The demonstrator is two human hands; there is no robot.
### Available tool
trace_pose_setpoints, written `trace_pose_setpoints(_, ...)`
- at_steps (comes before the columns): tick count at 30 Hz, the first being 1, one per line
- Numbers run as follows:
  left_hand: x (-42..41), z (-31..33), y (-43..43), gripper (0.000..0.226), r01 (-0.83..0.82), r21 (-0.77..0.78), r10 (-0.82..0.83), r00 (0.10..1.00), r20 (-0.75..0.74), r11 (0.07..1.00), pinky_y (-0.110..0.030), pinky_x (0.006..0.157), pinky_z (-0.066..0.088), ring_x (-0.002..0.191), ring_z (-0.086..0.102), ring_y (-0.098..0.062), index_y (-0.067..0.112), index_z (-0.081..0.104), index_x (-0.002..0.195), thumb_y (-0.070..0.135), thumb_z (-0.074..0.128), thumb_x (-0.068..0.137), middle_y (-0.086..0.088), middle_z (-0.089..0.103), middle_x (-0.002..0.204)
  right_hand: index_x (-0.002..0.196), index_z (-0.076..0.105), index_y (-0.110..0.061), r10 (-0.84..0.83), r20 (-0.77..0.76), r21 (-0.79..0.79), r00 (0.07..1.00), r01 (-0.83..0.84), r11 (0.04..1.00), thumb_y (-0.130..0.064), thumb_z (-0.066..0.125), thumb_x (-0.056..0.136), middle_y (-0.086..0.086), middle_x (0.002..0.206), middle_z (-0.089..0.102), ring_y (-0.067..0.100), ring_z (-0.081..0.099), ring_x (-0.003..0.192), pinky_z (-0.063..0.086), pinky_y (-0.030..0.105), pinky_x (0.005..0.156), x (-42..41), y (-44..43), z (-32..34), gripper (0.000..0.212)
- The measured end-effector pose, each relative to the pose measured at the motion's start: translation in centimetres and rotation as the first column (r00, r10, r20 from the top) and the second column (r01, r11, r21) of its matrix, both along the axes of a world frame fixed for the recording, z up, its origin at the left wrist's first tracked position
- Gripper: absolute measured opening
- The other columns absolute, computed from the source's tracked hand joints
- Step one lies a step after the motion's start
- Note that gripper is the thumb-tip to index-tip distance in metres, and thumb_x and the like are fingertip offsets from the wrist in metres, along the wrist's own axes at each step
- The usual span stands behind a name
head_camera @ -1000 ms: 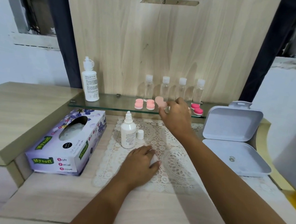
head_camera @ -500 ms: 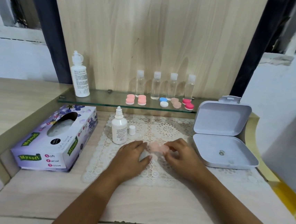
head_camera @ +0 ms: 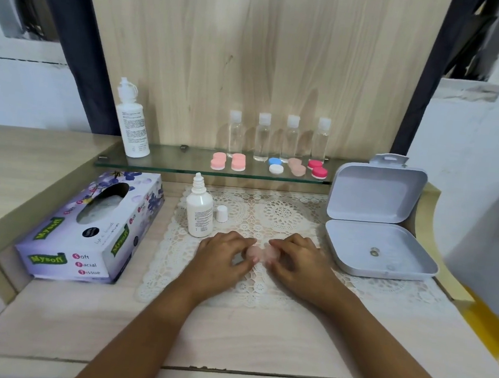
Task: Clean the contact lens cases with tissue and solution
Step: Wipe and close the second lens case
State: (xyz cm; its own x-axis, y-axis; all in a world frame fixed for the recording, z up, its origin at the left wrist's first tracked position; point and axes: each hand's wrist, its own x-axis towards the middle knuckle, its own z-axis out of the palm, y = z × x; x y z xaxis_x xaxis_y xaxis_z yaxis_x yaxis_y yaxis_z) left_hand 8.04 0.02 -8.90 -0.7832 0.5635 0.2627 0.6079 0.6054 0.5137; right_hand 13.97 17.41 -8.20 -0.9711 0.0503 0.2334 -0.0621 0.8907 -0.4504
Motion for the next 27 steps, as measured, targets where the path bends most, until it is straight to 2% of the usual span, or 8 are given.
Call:
trace_pose_setpoints(3, 0.13, 0.11, -0.08, 0.062, 0.006, -0.023, -0.006, 1.000, 0.010, 1.000, -0.038, 0.104, 0.030, 0.108, 0.043, -0.004, 0.030, 0.054, 0.128, 0.061, 0.037, 0.078, 0.019, 0.052, 0.108, 0.114, 0.061, -0.025, 0.004, -0.002, -0.031, 1.000, -0.004, 1.000, -0.046, 0.054, 0.084, -0.008, 0.101, 0.052, 0.016, 0.045, 0.105, 0.038, 0.039, 0.094, -0.19, 0.01, 0.01, 0.037)
trace_pose_setpoints(7, 0.06, 0.17, -0.08, 0.052, 0.017, -0.007, -0.017, 1.000, 0.024, 1.000, -0.040, 0.101, 0.033, 0.103, 0.045, -0.005, 0.030, 0.062, 0.118, 0.057, 0.042, 0.078, 0.021, 0.051, 0.102, 0.108, 0.061, -0.024, 0.022, -0.014, 0.001, 1.000, -0.022, 1.000, -0.051, 0.043, 0.077, -0.010, 0.095, 0.048, 0.014, 0.043, 0.097, 0.039, 0.038, 0.089, 0.01, -0.07, -0.21, 0.045)
trace_pose_setpoints(12, -0.21, 0.07, -0.16, 0.038, 0.015, 0.079, -0.019, 0.999, 0.049, 0.997, -0.038, 0.094, 0.042, 0.095, 0.054, -0.004, 0.025, 0.069, 0.106, 0.050, 0.061, 0.078, 0.019, 0.056, 0.094, 0.107, 0.059, -0.022, 0.036, -0.035, 0.071, 0.999, -0.034, 0.997, -0.040, 0.052, 0.089, -0.005, 0.104, 0.052, 0.015, 0.042, 0.103, 0.024, 0.029, 0.076, -0.03, -0.25, -0.49, 0.027)
trace_pose_setpoints(15, -0.18, 0.09, -0.08, 0.026, 0.004, 0.130, -0.013, 0.998, 0.066, 0.991, -0.029, 0.086, 0.048, 0.086, 0.058, -0.001, 0.021, 0.071, 0.099, 0.037, 0.071, 0.078, 0.016, 0.060, 0.089, 0.105, 0.059, -0.021, 0.046, -0.045, 0.071, 0.998, -0.043, 0.997, -0.041, 0.051, 0.088, -0.005, 0.104, 0.053, 0.015, 0.042, 0.103, 0.023, 0.029, 0.076, 0.01, -0.33, -0.58, 0.027)
trace_pose_setpoints(20, -0.04, -0.01, 0.03, 0.029, -0.035, 0.101, 0.031, 0.998, 0.045, 0.994, -0.025, 0.079, 0.048, 0.083, 0.056, -0.006, 0.018, 0.065, 0.091, 0.041, 0.074, 0.075, 0.010, 0.059, 0.088, 0.105, 0.058, -0.023, 0.043, -0.048, 0.069, 0.998, -0.039, 0.997, -0.050, 0.039, 0.079, -0.007, 0.102, 0.052, 0.014, 0.043, 0.100, 0.026, 0.031, 0.077, 0.02, -0.33, -0.63, 0.042)
trace_pose_setpoints(22, 0.06, -0.12, 0.10, 0.040, -0.031, 0.087, 0.028, 0.999, 0.034, 0.996, -0.026, 0.084, 0.046, 0.089, 0.055, -0.007, 0.018, 0.062, 0.100, 0.048, 0.071, 0.075, 0.009, 0.057, 0.094, 0.105, 0.058, -0.024, 0.043, -0.052, 0.061, 0.998, -0.040, 0.997, -0.049, 0.038, 0.078, -0.008, 0.101, 0.051, 0.013, 0.042, 0.099, 0.026, 0.031, 0.077, 0.04, -0.31, -0.69, 0.042)
trace_pose_setpoints(24, 0.17, -0.17, 0.00, 0.055, -0.009, 0.080, 0.006, 0.999, 0.038, 0.997, -0.030, 0.097, 0.041, 0.103, 0.053, -0.007, 0.021, 0.055, 0.122, 0.054, 0.059, 0.078, 0.009, 0.056, 0.109, 0.102, 0.059, -0.026, 0.043, -0.065, 0.040, 0.997, -0.040, 0.998, -0.050, 0.039, 0.079, -0.010, 0.097, 0.049, 0.010, 0.041, 0.095, 0.026, 0.030, 0.076, 0.05, -0.29, -0.75, 0.039)
trace_pose_setpoints(27, 0.03, -0.28, -0.31, 0.058, 0.067, 0.067, -0.070, 0.996, 0.054, 0.996, -0.044, 0.106, 0.033, 0.123, 0.046, -0.007, 0.026, 0.046, 0.136, 0.039, 0.044, 0.080, 0.011, 0.050, 0.133, 0.100, 0.059, -0.026, 0.046, -0.084, 0.033, 0.995, -0.044, 0.998, -0.048, 0.040, 0.079, -0.012, 0.094, 0.048, 0.009, 0.039, 0.092, 0.026, 0.030, 0.075, -0.07, -0.26, -0.88, 0.035)
